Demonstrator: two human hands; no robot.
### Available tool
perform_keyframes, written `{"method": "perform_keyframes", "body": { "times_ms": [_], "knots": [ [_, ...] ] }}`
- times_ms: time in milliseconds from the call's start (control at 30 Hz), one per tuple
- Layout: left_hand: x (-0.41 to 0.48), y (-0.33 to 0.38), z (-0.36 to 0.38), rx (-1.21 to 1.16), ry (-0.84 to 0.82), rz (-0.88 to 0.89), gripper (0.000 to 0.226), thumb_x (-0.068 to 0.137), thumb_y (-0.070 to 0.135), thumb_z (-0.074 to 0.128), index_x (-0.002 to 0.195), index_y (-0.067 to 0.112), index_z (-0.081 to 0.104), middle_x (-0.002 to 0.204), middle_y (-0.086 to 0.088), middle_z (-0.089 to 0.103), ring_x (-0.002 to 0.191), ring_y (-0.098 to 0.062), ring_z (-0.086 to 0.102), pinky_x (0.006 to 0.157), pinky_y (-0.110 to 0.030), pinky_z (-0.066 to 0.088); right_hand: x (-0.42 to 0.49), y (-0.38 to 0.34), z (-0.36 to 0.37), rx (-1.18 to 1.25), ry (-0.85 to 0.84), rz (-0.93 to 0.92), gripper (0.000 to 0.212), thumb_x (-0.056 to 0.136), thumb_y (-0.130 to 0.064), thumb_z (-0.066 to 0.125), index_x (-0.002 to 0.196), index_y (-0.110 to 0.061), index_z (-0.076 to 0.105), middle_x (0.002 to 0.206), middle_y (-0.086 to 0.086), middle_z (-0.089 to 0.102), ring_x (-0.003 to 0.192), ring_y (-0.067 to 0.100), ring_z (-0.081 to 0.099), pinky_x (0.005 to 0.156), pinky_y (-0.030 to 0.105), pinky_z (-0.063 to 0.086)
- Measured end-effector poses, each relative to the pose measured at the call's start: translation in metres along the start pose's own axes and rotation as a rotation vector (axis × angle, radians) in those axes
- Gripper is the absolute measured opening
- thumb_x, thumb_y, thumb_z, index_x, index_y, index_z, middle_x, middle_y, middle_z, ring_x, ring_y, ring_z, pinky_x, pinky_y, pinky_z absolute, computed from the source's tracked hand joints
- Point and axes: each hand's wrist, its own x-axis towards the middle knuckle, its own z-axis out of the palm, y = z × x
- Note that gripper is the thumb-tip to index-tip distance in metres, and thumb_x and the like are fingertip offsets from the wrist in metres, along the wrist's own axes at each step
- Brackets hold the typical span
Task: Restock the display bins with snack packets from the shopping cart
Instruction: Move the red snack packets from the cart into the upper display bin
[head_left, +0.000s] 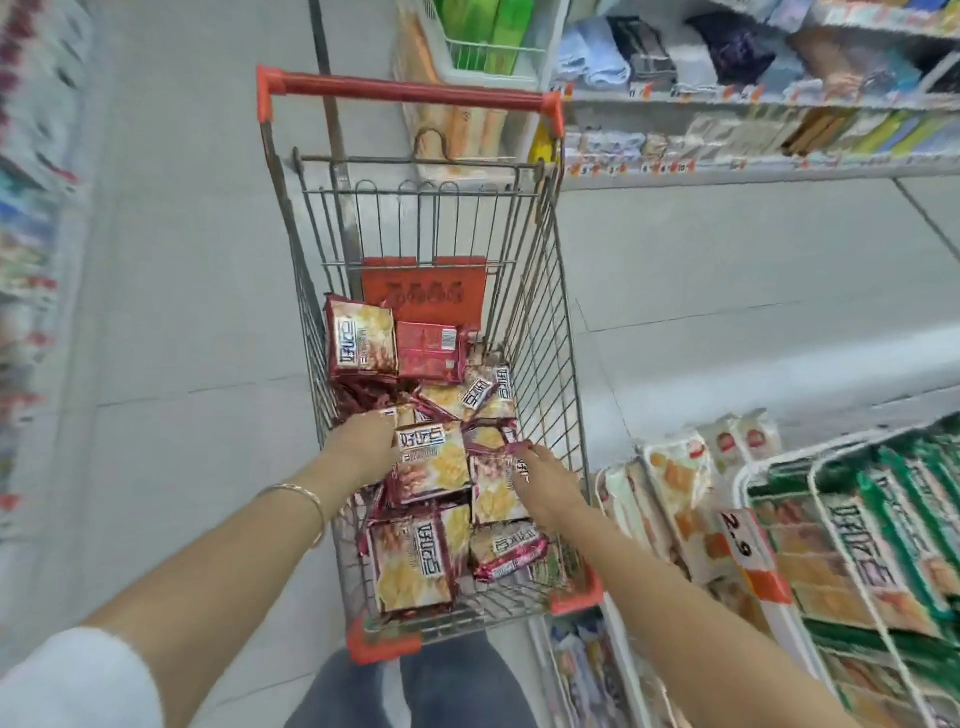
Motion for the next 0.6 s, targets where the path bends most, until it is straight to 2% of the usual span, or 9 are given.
{"method": "perform_keyframes", "body": {
  "times_ms": [100, 167, 200, 267, 333, 400, 433, 500, 600],
  "knots": [
    [0.03, 0.002, 0.036, -0.391, -0.055, -0.252, 0.022, 0.094, 0.025, 0.059, 0.083, 0.006, 0.061, 0.086, -0.012, 0.066, 0.079, -0.026, 0.066, 0.057, -0.031, 0.046, 0.02, 0.008, 0.011, 0.215, 0.037, 0.052, 0.044, 0.105, -0.028, 0.043, 0.148, -0.015, 0.043, 0.157, 0.009, 0.034, 0.144, 0.026, 0.035, 0.119, 0.041, 0.029],
    [0.051, 0.009, 0.06, -0.668, -0.072, -0.425, 0.053, 0.091, 0.037, 0.069, 0.119, -0.006, 0.058, 0.115, -0.022, 0.067, 0.102, -0.034, 0.066, 0.081, -0.039, 0.055, 0.025, 0.015, 0.017, 0.285, 0.063, 0.087, 0.043, 0.105, -0.023, 0.045, 0.146, -0.011, 0.045, 0.153, 0.011, 0.04, 0.141, 0.025, 0.039, 0.118, 0.037, 0.029],
    [0.056, 0.016, 0.066, -0.785, -0.07, -0.513, 0.08, 0.088, 0.04, 0.073, 0.141, -0.01, 0.038, 0.137, -0.027, 0.054, 0.122, -0.039, 0.057, 0.1, -0.044, 0.049, 0.026, 0.017, 0.019, 0.318, 0.069, 0.105, 0.042, 0.105, -0.021, 0.045, 0.145, -0.01, 0.046, 0.152, 0.011, 0.041, 0.14, 0.025, 0.04, 0.118, 0.037, 0.03],
    [0.069, 0.024, 0.081, -0.955, -0.028, -0.65, 0.108, 0.085, 0.035, 0.078, 0.154, -0.005, 0.006, 0.156, -0.027, 0.03, 0.14, -0.041, 0.038, 0.116, -0.043, 0.033, 0.025, 0.023, 0.026, 0.394, 0.076, 0.149, 0.041, 0.104, -0.018, 0.045, 0.144, -0.009, 0.047, 0.15, 0.01, 0.044, 0.135, 0.024, 0.046, 0.114, 0.039, 0.037],
    [0.075, 0.028, 0.087, -1.046, 0.03, -0.719, 0.108, 0.078, 0.032, 0.084, 0.153, 0.001, 0.014, 0.152, -0.025, 0.039, 0.13, -0.04, 0.051, 0.112, -0.045, 0.041, 0.025, 0.03, 0.035, 0.441, 0.057, 0.189, 0.04, 0.104, -0.016, 0.045, 0.143, -0.009, 0.048, 0.146, 0.009, 0.049, 0.107, 0.013, 0.06, 0.092, 0.028, 0.052],
    [0.074, 0.027, 0.086, -1.127, 0.001, -0.719, 0.093, 0.073, 0.03, 0.088, 0.146, 0.002, 0.036, 0.142, -0.018, 0.053, 0.124, -0.037, 0.057, 0.109, -0.041, 0.044, 0.027, 0.035, 0.041, 0.436, 0.025, 0.204, 0.038, 0.103, -0.011, 0.044, 0.14, -0.01, 0.05, 0.139, 0.006, 0.052, 0.067, 0.0, 0.052, 0.056, 0.011, 0.044],
    [0.072, 0.027, 0.083, -1.157, -0.03, -0.71, 0.084, 0.075, 0.026, 0.087, 0.142, 0.002, 0.043, 0.138, -0.016, 0.056, 0.127, -0.035, 0.054, 0.109, -0.039, 0.041, 0.028, 0.035, 0.041, 0.445, 0.004, 0.213, 0.037, 0.102, -0.008, 0.043, 0.139, -0.011, 0.051, 0.135, 0.008, 0.054, 0.059, 0.003, 0.05, 0.048, 0.015, 0.041],
    [0.068, 0.024, 0.077, -1.19, -0.043, -0.663, 0.08, 0.078, 0.019, 0.084, 0.145, 0.006, 0.042, 0.14, -0.016, 0.053, 0.129, -0.034, 0.051, 0.111, -0.042, 0.037, 0.032, 0.031, 0.038, 0.457, -0.02, 0.221, 0.042, 0.1, -0.001, 0.043, 0.139, -0.011, 0.05, 0.132, 0.012, 0.055, 0.076, 0.017, 0.064, 0.058, 0.028, 0.052],
    [0.056, 0.014, 0.067, -1.209, 0.092, -0.571, 0.074, 0.079, 0.018, 0.082, 0.141, 0.011, 0.042, 0.131, -0.007, 0.057, 0.108, -0.026, 0.057, 0.097, -0.039, 0.044, 0.053, 0.024, 0.038, 0.332, -0.038, 0.146, 0.052, 0.094, 0.009, 0.044, 0.143, -0.008, 0.047, 0.149, 0.011, 0.043, 0.127, 0.026, 0.053, 0.103, 0.035, 0.048]
  ]
}}
